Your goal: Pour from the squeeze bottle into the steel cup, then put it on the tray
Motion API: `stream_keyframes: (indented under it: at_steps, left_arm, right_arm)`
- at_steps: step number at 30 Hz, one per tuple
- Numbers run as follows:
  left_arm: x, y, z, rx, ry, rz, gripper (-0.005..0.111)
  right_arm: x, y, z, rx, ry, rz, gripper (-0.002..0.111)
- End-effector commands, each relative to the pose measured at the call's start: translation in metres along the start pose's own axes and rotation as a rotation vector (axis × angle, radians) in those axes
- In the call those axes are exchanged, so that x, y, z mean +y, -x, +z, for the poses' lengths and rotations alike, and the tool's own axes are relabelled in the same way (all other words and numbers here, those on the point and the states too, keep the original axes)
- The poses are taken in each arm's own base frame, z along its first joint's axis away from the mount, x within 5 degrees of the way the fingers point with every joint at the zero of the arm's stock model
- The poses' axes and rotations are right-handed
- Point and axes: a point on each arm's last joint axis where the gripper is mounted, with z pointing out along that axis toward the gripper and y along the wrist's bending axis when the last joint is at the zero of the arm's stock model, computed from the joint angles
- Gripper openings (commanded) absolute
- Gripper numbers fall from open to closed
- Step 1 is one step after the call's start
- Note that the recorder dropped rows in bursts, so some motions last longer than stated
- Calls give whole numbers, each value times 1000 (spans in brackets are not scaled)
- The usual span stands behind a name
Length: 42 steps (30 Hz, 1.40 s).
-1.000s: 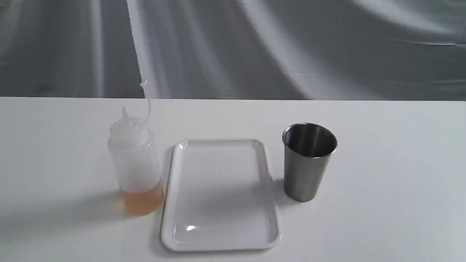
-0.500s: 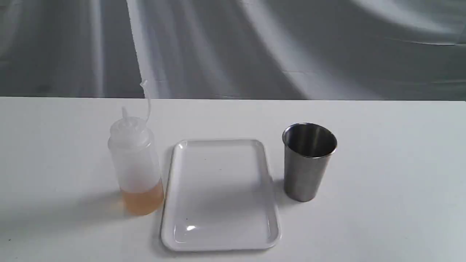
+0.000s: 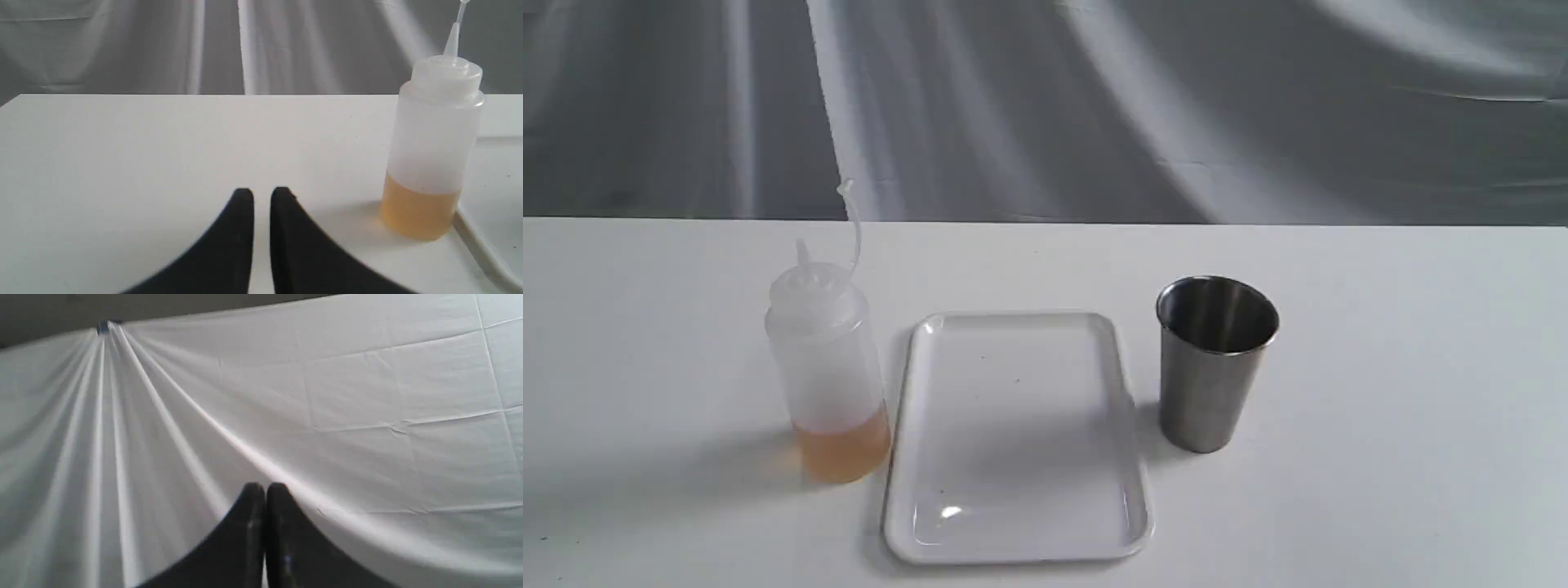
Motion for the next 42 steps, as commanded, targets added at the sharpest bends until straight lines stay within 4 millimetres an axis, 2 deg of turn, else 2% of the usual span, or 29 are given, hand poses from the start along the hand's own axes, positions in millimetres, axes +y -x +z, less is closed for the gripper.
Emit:
stream_keyframes:
  at_steps: [1, 4, 10, 12, 18, 23, 26, 33, 36, 38, 42]
  left_arm:
    - [0, 0, 0, -8, 3, -1, 8]
    - [0, 0, 0, -8, 3, -1, 8]
    - [0, 0, 0, -8, 3, -3, 8]
    - [0, 0, 0, -8, 3, -3, 8]
    - [0, 0, 0, -8, 3, -3, 8]
    - [0, 0, 0, -8, 3, -1, 8]
    - [0, 0, 0, -8, 3, -1, 8]
    - [0, 0, 0, -8, 3, -3, 8]
    - [0, 0, 0, -8, 3, -3, 8]
    - [0, 0, 0, -8, 3, -3, 8]
    - [0, 0, 0, -8, 3, -3, 8]
  right_arm:
    - [1, 10, -1, -111, 21, 178, 0]
    - [2, 14, -2, -160, 47, 341, 0]
    - [6, 16, -2, -153, 116, 637, 0]
    - [9, 18, -3, -166, 160, 637, 0]
    - [27, 29, -8, -231, 365, 482, 0]
    - [34, 58, -6, -298, 421, 419, 0]
    - [36, 82, -3, -320, 408, 418, 0]
    - [47, 134, -2, -271, 365, 186, 0]
    - [51, 162, -8, -300, 350, 85, 0]
    - [51, 176, -11, -317, 328, 65, 0]
    - [49, 196, -2, -304, 266, 72, 0]
